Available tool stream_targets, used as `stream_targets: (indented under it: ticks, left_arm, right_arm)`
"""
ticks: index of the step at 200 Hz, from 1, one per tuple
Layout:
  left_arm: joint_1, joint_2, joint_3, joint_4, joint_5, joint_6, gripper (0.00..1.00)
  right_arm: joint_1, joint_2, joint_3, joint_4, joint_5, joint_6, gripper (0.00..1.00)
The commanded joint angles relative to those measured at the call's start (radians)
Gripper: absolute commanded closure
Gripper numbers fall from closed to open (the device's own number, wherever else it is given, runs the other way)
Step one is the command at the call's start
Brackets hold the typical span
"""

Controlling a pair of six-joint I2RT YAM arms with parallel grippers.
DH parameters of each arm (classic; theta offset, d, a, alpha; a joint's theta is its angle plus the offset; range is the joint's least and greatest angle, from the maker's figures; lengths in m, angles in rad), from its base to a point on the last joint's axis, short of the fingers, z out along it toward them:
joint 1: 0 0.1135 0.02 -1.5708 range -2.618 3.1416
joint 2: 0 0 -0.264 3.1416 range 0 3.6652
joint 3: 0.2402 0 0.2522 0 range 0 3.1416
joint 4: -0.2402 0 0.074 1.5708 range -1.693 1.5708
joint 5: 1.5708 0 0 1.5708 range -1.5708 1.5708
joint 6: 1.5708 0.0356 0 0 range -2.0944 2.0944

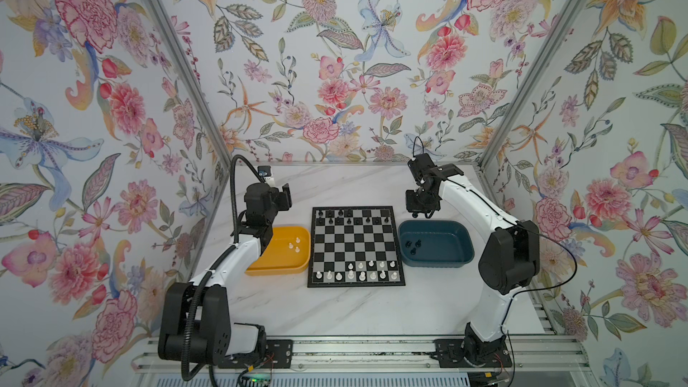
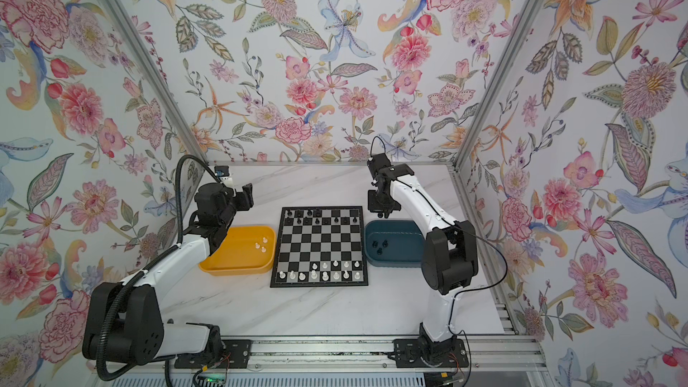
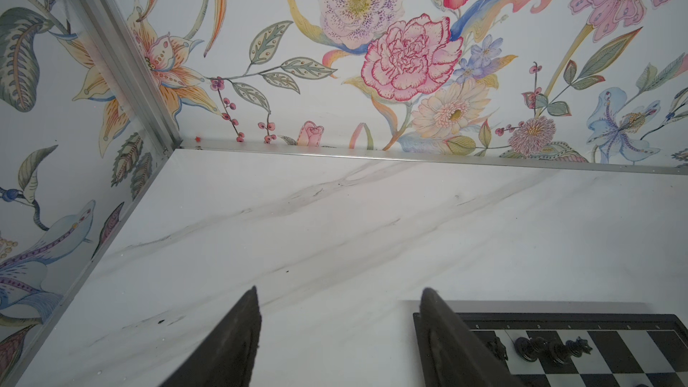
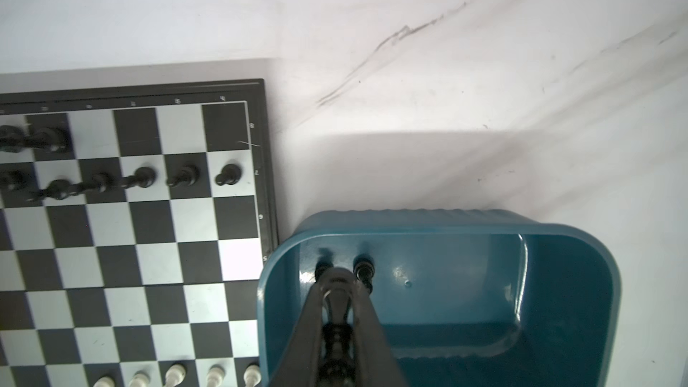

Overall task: Set up the chess pieces on the board
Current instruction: 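Lift the black piece with the right gripper and carry it over the board's far rows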

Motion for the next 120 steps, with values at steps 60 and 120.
stream_targets:
  ticks: [60, 120]
  left_arm:
    - [-0.007, -0.045, -0.051, 0.042, -0.007, 0.023, 0.3]
    - [-0.007, -0.046, -0.059, 0.049, 0.001, 0.024, 0.3]
  right_arm:
    - [0.128, 0.237, 0.347, -0.104, -0.093, -0.022, 0.89]
    - [0.18, 0.48, 0.621, -0.109, -0.184, -0.022, 0.88]
